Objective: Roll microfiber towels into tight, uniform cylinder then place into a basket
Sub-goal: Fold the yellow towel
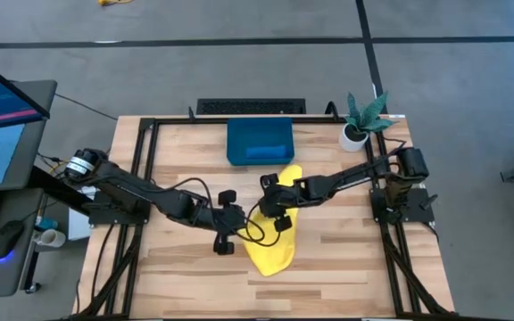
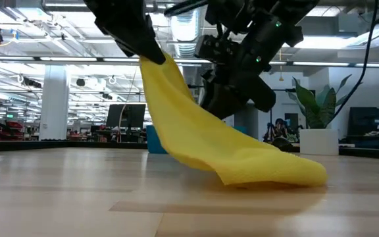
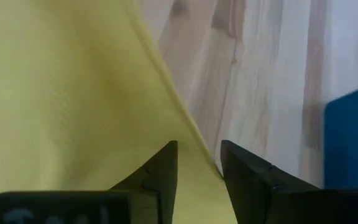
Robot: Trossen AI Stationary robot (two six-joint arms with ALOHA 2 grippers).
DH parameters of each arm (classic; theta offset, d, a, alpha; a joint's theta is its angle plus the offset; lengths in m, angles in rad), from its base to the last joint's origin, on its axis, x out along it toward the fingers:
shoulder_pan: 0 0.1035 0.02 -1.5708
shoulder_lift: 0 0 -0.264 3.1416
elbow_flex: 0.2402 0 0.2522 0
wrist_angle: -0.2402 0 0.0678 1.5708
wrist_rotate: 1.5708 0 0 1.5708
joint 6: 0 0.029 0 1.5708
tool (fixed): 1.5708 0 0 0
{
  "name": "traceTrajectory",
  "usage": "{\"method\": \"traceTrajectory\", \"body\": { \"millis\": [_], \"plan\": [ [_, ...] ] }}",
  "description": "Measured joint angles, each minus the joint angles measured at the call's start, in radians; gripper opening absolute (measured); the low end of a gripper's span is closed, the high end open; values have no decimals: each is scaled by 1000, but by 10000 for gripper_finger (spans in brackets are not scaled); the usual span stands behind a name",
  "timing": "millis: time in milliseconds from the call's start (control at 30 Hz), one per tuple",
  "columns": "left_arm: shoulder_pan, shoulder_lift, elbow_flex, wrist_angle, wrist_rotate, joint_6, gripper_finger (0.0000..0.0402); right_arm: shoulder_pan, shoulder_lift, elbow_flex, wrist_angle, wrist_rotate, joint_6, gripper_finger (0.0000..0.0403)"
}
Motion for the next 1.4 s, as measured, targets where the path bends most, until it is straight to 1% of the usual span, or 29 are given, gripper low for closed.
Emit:
{"method": "traceTrajectory", "body": {
  "millis": [167, 367, 500, 667, 833, 1100, 1400],
  "plan": [
    [-26, 0, 68, -110, -2, 0, 0, -11, 0, 0, -59, -3, 7, 133],
    [-54, 0, 143, -205, -5, 0, 0, -11, 0, 0, -61, -36, 26, 132],
    [-72, 0, 183, -268, -39, -2, 0, -18, 0, 0, -72, -38, 53, 128],
    [-84, 0, 224, -332, -51, -4, 0, -30, 7, -1, -87, -38, 61, 124],
    [-84, 0, 268, -420, -85, -25, 0, -31, 8, -2, -108, -37, 80, 121],
    [-84, 0, 355, -551, -168, -49, 0, -31, 8, -2, -120, -37, 101, 122],
    [-84, 0, 466, -629, -226, -56, 0, -29, 8, -2, -200, -37, 167, 122]
  ]
}}
